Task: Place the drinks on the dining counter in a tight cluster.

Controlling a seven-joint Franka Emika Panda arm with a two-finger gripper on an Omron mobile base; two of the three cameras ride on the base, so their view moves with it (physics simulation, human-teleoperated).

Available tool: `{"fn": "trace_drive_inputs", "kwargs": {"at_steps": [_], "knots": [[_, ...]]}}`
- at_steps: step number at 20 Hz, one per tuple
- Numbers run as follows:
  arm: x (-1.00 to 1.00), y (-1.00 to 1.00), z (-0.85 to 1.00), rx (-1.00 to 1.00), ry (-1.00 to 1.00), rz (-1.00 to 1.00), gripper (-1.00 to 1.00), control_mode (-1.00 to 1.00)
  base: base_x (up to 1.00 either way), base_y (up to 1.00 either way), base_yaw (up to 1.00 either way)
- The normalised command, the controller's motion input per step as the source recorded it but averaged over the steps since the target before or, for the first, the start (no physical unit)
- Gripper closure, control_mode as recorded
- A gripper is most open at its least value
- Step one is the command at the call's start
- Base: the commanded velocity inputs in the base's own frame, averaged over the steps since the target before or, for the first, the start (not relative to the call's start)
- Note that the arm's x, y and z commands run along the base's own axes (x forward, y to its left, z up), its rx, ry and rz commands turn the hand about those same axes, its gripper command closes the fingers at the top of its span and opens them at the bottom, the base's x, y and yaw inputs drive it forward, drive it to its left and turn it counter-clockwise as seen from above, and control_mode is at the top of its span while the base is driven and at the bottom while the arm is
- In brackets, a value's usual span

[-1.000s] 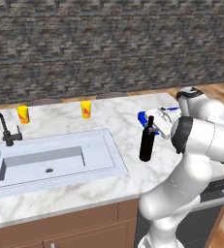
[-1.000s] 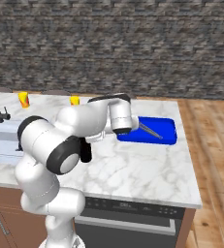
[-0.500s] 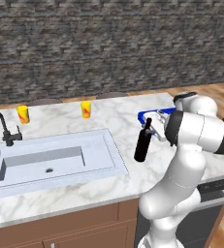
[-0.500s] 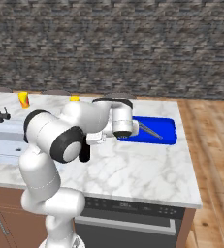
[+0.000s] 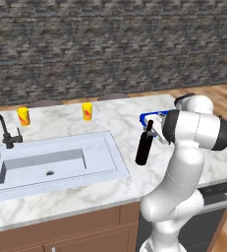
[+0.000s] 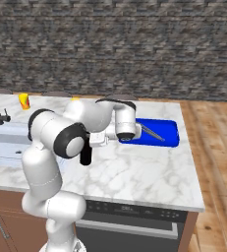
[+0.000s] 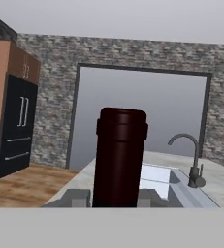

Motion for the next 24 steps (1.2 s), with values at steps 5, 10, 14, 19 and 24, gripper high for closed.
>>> {"fn": "trace_drive_inputs", "kwargs": {"at_steps": [5,10,14,19,24], "knots": [[0.07,0.01,-0.27,0.0,0.0,0.0,1.0,-1.0,0.0,0.0,0.0],[0.0,0.11,-0.32,0.0,0.0,0.0,1.0,-1.0,0.0,0.0,0.0],[0.0,0.18,-0.32,0.0,0.0,-0.03,1.0,-1.0,0.0,0.0,0.0],[0.06,0.19,-0.3,0.0,0.01,-0.08,1.0,-1.0,0.0,0.0,0.0],[0.05,0.0,-0.31,0.0,0.03,-0.05,-1.0,-1.0,0.0,0.0,0.0]]}}
